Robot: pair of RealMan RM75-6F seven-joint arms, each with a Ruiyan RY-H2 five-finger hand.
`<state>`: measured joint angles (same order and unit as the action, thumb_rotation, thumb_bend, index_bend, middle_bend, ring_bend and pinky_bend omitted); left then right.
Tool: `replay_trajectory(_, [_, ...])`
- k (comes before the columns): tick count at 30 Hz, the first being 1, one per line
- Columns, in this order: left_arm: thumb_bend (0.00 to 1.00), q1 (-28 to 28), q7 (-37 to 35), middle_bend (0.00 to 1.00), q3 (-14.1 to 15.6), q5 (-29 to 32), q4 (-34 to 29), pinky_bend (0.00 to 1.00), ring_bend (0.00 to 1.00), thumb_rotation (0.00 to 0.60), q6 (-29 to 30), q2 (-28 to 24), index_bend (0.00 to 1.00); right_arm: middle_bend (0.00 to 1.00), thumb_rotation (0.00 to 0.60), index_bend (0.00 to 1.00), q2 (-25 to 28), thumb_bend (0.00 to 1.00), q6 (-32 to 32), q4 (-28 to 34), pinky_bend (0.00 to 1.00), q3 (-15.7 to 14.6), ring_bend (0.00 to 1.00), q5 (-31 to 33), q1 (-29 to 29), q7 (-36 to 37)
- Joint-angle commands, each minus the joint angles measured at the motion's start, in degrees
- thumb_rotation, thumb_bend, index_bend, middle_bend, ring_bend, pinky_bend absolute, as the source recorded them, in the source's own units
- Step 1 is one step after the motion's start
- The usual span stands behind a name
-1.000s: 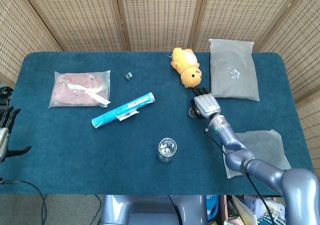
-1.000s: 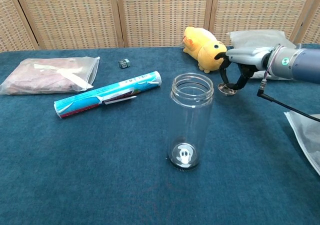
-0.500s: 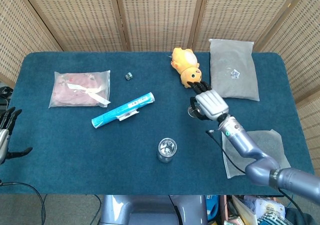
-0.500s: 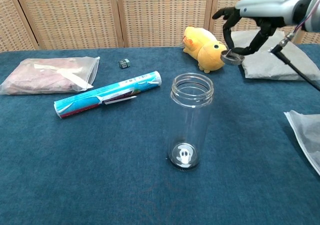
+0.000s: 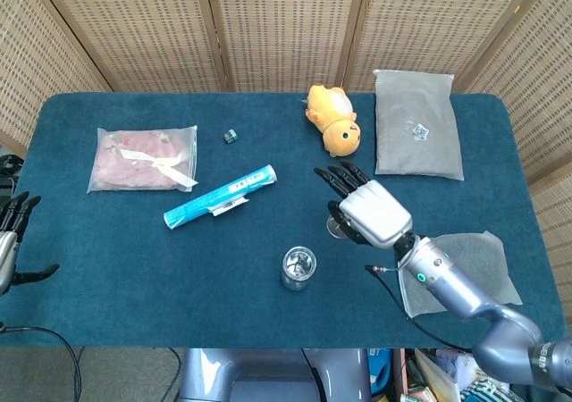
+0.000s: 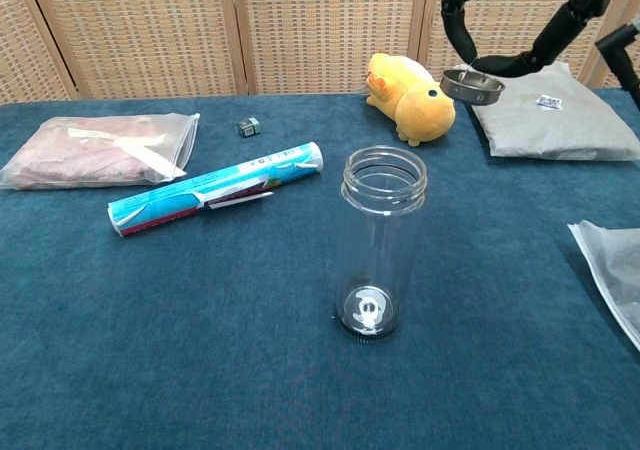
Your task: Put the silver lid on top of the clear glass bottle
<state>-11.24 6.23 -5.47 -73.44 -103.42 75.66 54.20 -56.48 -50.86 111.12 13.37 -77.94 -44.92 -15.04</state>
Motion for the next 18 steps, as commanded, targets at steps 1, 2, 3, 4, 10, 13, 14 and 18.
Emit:
replay_trajectory(1, [0.00, -0.05, 0.14, 0.00, 0.01, 0.02, -0.04, 0.00, 0.00, 0.600, -0.05, 0.05, 0.00, 0.03, 0.600, 0.73, 0.34, 0.64, -0.78, 1.92, 0.00, -1.10, 0.00, -2.32, 0.48, -0.20])
replay_trajectory(2, [0.00, -0.06, 0.23, 0.00, 0.02, 0.00, -0.08, 0.00, 0.00, 0.600, -0.03, 0.05, 0.00, 0.03, 0.600, 0.73, 0.32, 0.64, -0.72, 2.49, 0.00, -1.45, 0.00, -2.82, 0.51, -0.42])
replay_trajectory(3, [0.00, -0.07, 0.29, 0.00, 0.03, 0.04, -0.11, 0.00, 0.00, 0.600, -0.05, 0.06, 0.00, 0.03, 0.600, 0.73, 0.27, 0.64, -0.67, 3.12, 0.00, -1.86, 0.00, -3.37, 0.56, -0.77])
replay_trajectory(4, [0.00, -0.08, 0.33, 0.00, 0.03, 0.09, -0.12, 0.00, 0.00, 0.600, -0.08, 0.06, 0.00, 0.03, 0.600, 0.73, 0.21, 0.64, -0.71, 3.49, 0.00, -2.12, 0.00, -3.78, 0.59, -1.15])
replay_trajectory(10, [0.00, -0.18, 0.60, 0.00, 0.11, 0.24, -0.05, 0.00, 0.00, 0.600, -0.31, 0.19, 0.00, 0.03, 0.600, 0.73, -0.67, 0.64, -0.68, 4.94, 0.00, -2.77, 0.00, -4.86, 0.20, -3.17])
replay_trajectory(13, [0.00, -0.22, 0.66, 0.00, 0.14, 0.26, -0.06, 0.00, 0.00, 0.600, -0.38, 0.24, 0.00, 0.03, 0.600, 0.73, -1.21, 0.64, -0.12, 5.63, 0.00, -2.61, 0.00, -4.11, -0.47, -4.56])
replay_trajectory(14, [0.00, -0.23, 0.70, 0.00, 0.15, 0.24, -0.06, 0.00, 0.00, 0.600, -0.39, 0.24, 0.00, 0.03, 0.600, 0.73, -1.48, 0.64, 0.09, 5.76, 0.00, -2.59, 0.00, -3.87, -0.74, -5.24])
replay_trajectory(18, [0.00, -0.20, 0.71, 0.00, 0.23, 0.07, -0.14, 0.00, 0.00, 0.600, -0.31, 0.23, 0.00, 0.03, 0.600, 0.73, -2.88, 0.64, 0.66, 5.86, 0.00, -2.79, 0.00, -2.50, -1.56, -8.12])
